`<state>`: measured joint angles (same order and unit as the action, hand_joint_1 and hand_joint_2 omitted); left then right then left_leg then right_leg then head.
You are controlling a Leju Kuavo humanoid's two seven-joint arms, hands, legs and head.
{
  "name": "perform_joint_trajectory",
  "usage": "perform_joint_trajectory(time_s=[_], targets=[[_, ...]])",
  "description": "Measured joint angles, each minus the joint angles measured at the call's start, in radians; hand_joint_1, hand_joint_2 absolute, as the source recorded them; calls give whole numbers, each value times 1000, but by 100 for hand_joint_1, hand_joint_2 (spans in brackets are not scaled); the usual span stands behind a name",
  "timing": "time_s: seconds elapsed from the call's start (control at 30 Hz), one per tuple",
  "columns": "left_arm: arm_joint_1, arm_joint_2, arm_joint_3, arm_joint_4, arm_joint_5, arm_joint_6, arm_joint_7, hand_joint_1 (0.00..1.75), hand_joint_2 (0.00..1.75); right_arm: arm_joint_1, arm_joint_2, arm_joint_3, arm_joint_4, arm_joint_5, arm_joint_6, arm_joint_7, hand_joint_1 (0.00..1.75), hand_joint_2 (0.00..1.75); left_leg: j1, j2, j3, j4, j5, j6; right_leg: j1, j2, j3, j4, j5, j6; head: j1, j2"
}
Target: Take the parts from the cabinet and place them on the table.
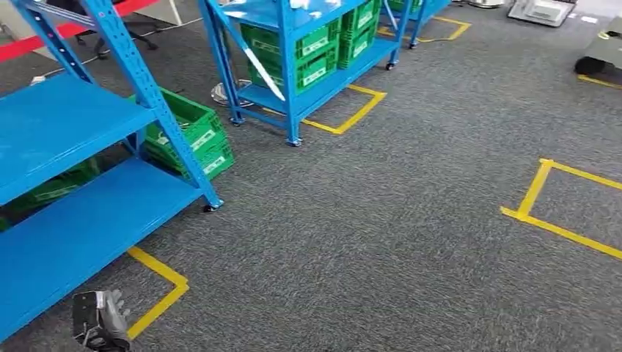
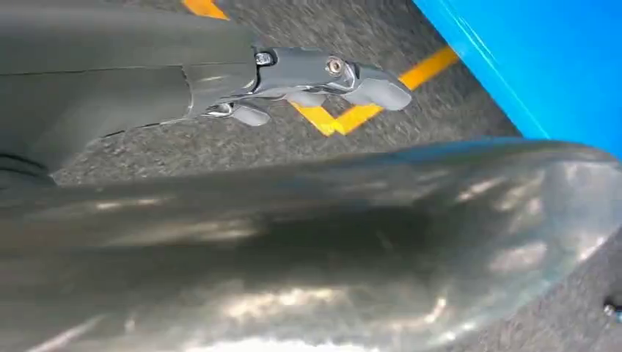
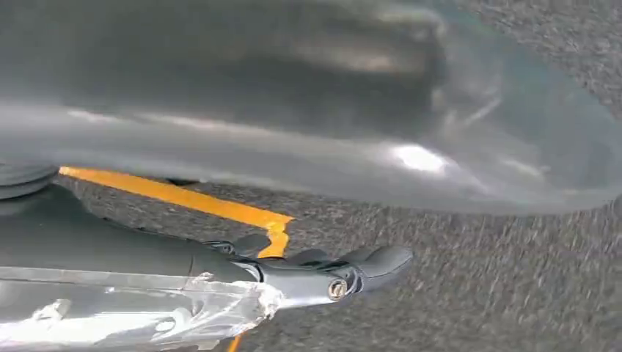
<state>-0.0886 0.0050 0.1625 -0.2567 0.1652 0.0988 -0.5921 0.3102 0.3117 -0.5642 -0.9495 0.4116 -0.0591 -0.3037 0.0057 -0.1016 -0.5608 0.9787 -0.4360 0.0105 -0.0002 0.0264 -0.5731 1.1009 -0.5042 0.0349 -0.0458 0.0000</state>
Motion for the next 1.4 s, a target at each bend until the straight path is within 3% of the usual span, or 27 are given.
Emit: perform_joint_trajectory(time_s=[0.03,0.07,0.17,0.2,0.23,0.27,0.33,0.4,0.43,0.5,0.53,0.57,0.6,0.7,0.77,0.87,0.93,1.0,1.03,1.07,1.13,1.2,1.23,1.27,1.3,1.37,1.4], targets=[[0,-1,0,0,0,0,0,0,0,-2,-1,-1,2,1,0,0,0,0,2,-12,-1,0,1,-4,-3,52,30,-70,23,-3,0,0],[-2,-1,0,0,0,0,0,0,0,-4,-2,-3,7,2,0,-1,0,0,-4,-26,-8,8,0,-11,-12,77,42,-101,13,-3,-1,0],[7,1,1,1,-1,0,-1,0,0,-10,-3,-8,13,4,0,-2,0,0,7,-59,-21,-1,13,-34,-1,48,44,-93,14,-10,-1,0],[9,0,2,3,-2,0,-1,0,0,-13,-3,-9,14,6,0,-3,0,0,7,-61,-24,-1,12,-39,-7,33,46,-104,20,-18,-2,0],[12,-2,2,4,-8,-2,-2,0,0,-16,-3,-10,16,10,-2,-6,0,0,1,8,-31,18,-7,-42,-7,18,49,-108,24,-24,-3,0],[8,-2,2,4,-10,-3,-2,0,0,-16,-3,-12,18,17,-5,-13,0,0,-2,53,-54,68,-42,-46,-6,5,50,-110,24,-28,-10,0],[1,-2,2,4,-18,-12,-2,0,0,-17,-3,-27,35,36,-14,-22,0,0,-1,85,-138,243,-125,-52,-3,-35,49,-109,21,-32,-12,0],[7,-2,2,4,-21,-18,-2,0,0,-18,-3,-34,45,44,-17,-25,0,0,1,88,-176,323,-137,-58,-3,-65,50,-109,19,-34,-13,0],[10,0,2,5,-23,-19,-2,0,0,-20,-3,-38,50,46,-17,-27,0,0,3,90,-160,294,-107,-61,-4,-78,52,-109,17,-33,-13,0],[11,2,3,5,-28,-23,-2,0,0,-26,-3,-45,59,51,-16,-31,0,0,5,115,-69,125,-18,-63,-8,-105,60,-109,12,-26,-12,0],[10,1,3,5,-30,-23,-2,0,0,-26,-3,-47,60,53,-16,-33,0,0,4,166,-18,39,11,-65,-5,-116,67,-109,7,-19,-14,0],[5,0,3,5,-31,-23,-2,0,0,-26,-5,-48,61,53,-16,-33,0,0,-3,181,1,-3,0,-66,4,-126,61,-100,-3,-12,-20,0],[3,0,3,5,-33,-23,-2,0,0,-27,-5,-49,63,53,-15,-33,0,0,-2,166,-3,3,-2,-44,5,-135,60,-104,-5,-9,-18,0],[16,0,3,5,-33,-23,-3,0,0,-31,-7,-49,63,54,-14,-33,0,0,-3,132,-5,0,-3,-23,2,-164,85,-108,-11,5,-11,0],[15,0,3,5,-37,-23,-3,0,0,-31,-8,-49,65,51,-14,-32,0,0,4,113,-5,-1,1,-10,-4,-61,54,-44,-57,15,-4,0],[11,-6,3,5,-52,-18,-4,0,0,-31,-8,-50,66,38,-22,-14,0,0,3,75,-7,-1,1,-5,-5,-31,-69,204,-155,17,1,0],[11,-12,3,4,-62,-11,-3,0,0,-31,-8,-50,66,31,-32,-6,0,0,2,44,-5,0,1,-5,-5,-30,-86,207,-121,13,1,0],[11,-22,3,3,-71,-6,0,0,0,-31,-8,-50,66,27,-37,-2,0,0,4,12,-1,0,1,-6,-6,-17,-23,55,-26,8,1,0],[11,-27,3,2,-72,-4,0,0,0,-31,-8,-50,66,26,-39,-1,0,0,6,-2,0,1,1,-11,-10,17,17,-35,18,6,2,0],[10,-31,3,0,-72,-1,1,0,0,-31,-8,-50,66,26,-39,0,0,0,1,-15,-5,6,1,-18,-16,76,34,-79,10,5,3,0],[12,-33,3,-5,-75,2,3,0,0,-32,-8,-51,66,25,-42,2,0,0,7,-34,-16,4,7,-32,-13,59,39,-85,9,4,3,0],[21,-35,3,-6,-81,4,8,0,0,-34,-8,-50,65,25,-46,5,0,0,13,-56,-24,0,16,-48,-10,40,38,-85,16,-10,2,0],[25,-37,2,-7,-84,4,9,0,0,-35,-8,-50,65,25,-47,7,0,0,13,-37,-26,8,7,-51,-15,20,41,-93,21,-19,3,0],[25,-40,2,-10,-84,5,9,0,0,-34,-8,-50,65,25,-49,8,0,0,5,24,-42,40,-20,-54,-14,11,43,-97,23,-25,-9,0],[21,-41,2,-13,-84,5,9,0,0,-34,-8,-51,65,24,-50,9,0,0,4,62,-77,110,-63,-58,-11,-6,42,-97,23,-26,-16,0],[16,-42,2,-18,-85,5,9,0,0,-34,-8,-53,65,24,-50,11,0,0,5,87,-151,267,-131,-63,-7,-40,40,-97,21,-29,-15,0],[19,-43,2,-19,-85,5,9,0,0,-34,-8,-53,65,24,-52,11,0,0,5,89,-172,314,-140,-64,-7,-56,40,-97,20,-31,-15,0]])
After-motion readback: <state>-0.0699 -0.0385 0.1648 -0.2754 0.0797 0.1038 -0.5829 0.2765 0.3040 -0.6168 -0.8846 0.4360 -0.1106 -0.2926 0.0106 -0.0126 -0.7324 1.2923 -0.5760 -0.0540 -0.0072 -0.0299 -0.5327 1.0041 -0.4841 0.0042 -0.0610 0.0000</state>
